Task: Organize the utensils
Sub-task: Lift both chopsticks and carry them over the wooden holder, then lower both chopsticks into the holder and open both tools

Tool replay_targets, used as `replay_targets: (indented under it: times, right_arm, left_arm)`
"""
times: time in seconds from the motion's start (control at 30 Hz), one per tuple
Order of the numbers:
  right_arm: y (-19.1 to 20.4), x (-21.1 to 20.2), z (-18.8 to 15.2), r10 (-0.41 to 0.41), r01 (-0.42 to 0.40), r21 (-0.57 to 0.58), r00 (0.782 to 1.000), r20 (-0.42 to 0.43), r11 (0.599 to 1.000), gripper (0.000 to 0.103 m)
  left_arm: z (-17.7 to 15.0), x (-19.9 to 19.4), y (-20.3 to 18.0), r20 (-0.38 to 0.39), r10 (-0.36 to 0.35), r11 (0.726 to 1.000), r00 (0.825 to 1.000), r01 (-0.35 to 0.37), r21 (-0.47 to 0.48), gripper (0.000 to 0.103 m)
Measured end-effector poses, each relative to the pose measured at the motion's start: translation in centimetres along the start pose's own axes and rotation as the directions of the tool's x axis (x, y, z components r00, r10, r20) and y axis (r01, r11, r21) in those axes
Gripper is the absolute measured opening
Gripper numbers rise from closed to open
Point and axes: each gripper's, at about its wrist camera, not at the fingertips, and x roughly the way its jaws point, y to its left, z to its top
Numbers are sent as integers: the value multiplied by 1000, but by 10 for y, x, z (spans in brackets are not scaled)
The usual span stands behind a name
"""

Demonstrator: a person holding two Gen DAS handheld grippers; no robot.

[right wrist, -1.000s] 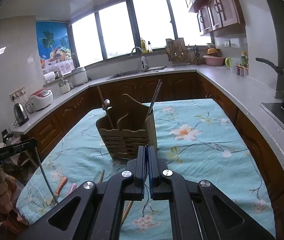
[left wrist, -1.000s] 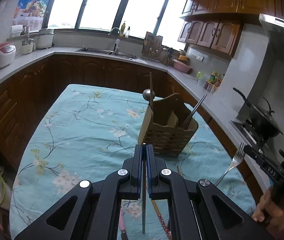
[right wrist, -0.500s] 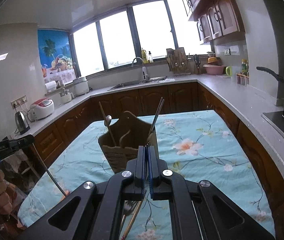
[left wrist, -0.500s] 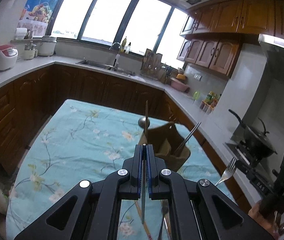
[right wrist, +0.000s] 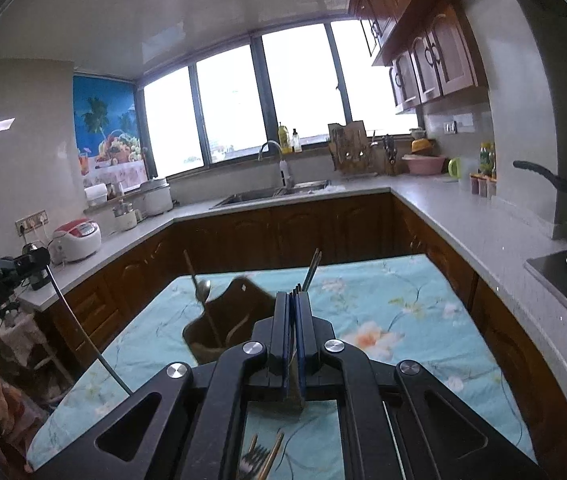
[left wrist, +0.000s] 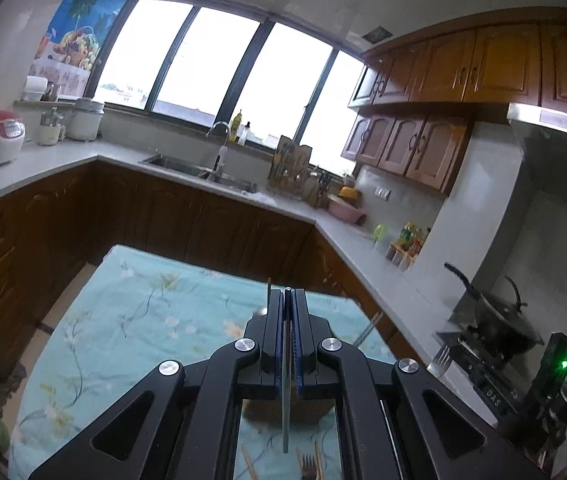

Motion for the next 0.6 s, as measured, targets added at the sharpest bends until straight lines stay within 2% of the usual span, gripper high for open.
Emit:
replay_targets:
  times: [0.3, 0.6]
  right_arm:
    - [2, 25, 33, -48, 53, -52, 994, 94, 997, 3]
    - [7, 56, 40, -79, 92, -100, 988, 131, 991, 3]
  left_arm:
    - [17, 44, 19, 75, -3, 999, 997, 7, -53, 2]
    - [9, 99, 30, 103, 11, 996, 995, -2, -91, 2]
